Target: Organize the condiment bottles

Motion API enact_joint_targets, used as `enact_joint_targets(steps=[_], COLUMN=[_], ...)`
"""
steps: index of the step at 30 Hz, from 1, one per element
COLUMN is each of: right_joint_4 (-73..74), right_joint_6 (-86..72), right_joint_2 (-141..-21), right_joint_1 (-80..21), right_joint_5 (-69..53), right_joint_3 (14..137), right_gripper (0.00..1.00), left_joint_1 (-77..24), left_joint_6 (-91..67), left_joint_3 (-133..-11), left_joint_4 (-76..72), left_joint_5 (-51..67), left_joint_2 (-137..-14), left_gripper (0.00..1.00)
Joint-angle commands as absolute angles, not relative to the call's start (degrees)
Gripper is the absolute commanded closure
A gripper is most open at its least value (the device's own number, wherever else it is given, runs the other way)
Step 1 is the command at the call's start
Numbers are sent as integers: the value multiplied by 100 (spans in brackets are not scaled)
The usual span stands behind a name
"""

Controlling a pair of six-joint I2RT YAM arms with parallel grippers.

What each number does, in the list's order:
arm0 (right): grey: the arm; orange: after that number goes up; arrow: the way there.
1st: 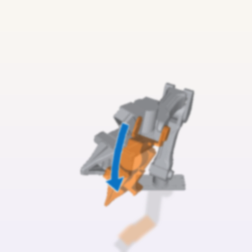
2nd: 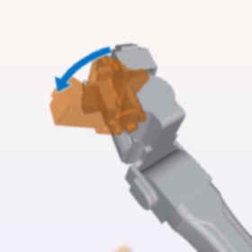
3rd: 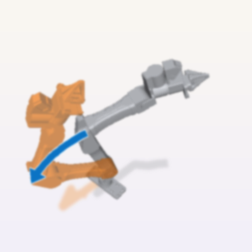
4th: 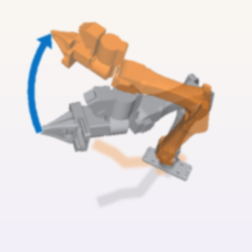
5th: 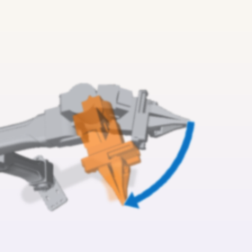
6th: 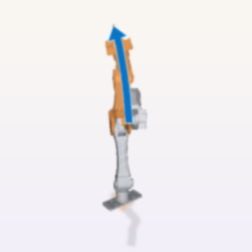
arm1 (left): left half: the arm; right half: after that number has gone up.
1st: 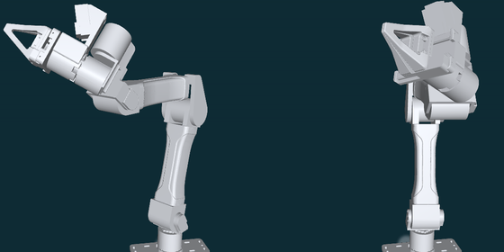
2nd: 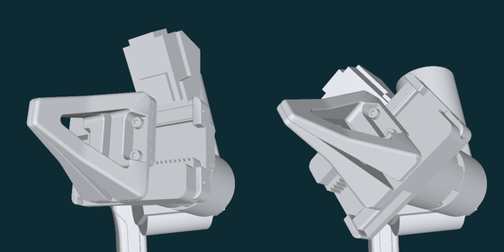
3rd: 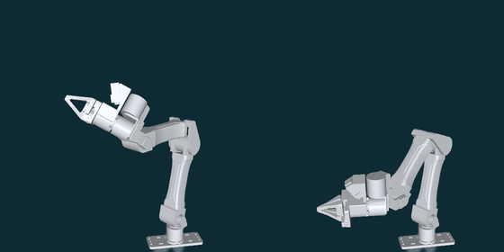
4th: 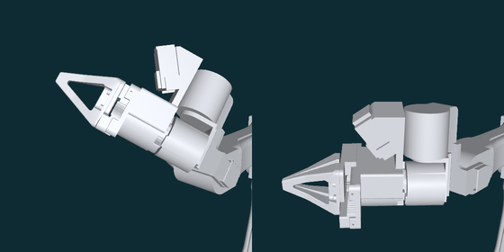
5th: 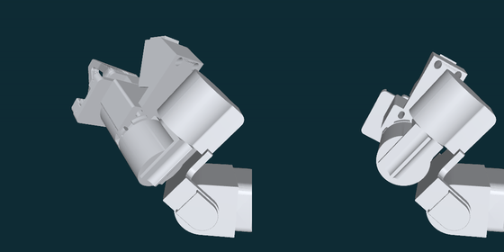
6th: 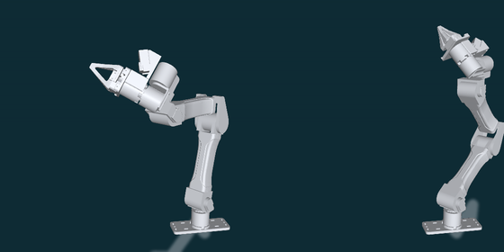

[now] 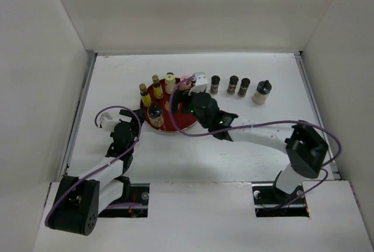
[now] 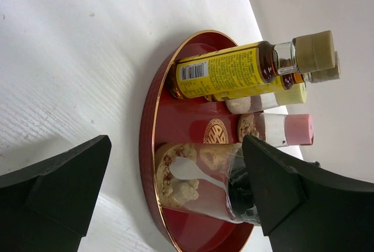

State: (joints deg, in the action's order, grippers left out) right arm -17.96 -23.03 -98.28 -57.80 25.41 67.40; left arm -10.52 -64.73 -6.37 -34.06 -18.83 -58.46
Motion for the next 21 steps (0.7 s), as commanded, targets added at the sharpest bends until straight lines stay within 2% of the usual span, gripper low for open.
enact_joint_targets(steps=[1, 3, 5, 6, 8, 9, 12, 14, 16, 21], right_joint_4=[-2425, -2400, -2242, -2128, -1760, -1584, -1039, -827, -730, -519], right_joint_6=[-2434, -2513, -2531, -2531, -2487, -2461, -2356, -2294, -2215, -1969], right_joint_2=[-8906, -8387, -7860, -7666, -7262, -7138, -7066, -7250, -7583, -8401], right_joint_1=[-5183, -4674, -4147, -3935, -3391, -3118, -2380, -2001, -1693, -1464], right_joint_5=[2531, 2522, 2654, 2750, 3057, 3198, 3515, 3673, 3665, 3577], right_joint_3=[5970, 5478, 5047, 4906, 4624, 4527, 4403, 4429, 4604, 5237], right_gripper=[11, 22, 45, 52, 62, 62, 55, 35, 22, 11], left_joint_1=[-1059, -1068, -1076, -1076, -1076, -1076, -1085, -1094, -1120, -1094], left_joint_6=[-6495, -6513, -6504, -6495, -6478, -6495, -6478, -6469, -6460, -6460], left_joint_3=[-598, -598, -606, -606, -615, -624, -624, -633, -650, -650], left_joint_4=[-3577, -3577, -3577, -3577, -3577, -3577, -3577, -3577, -3577, -3612], left_joint_5=[-1925, -1881, -1872, -1872, -1898, -1881, -1854, -1907, -1916, -1889], left_joint_2=[-5792, -5801, -5740, -5739, -5800, -5818, -5748, -5722, -5818, -5845], left_gripper=[0, 0, 0, 0, 0, 0, 0, 0, 0, 0])
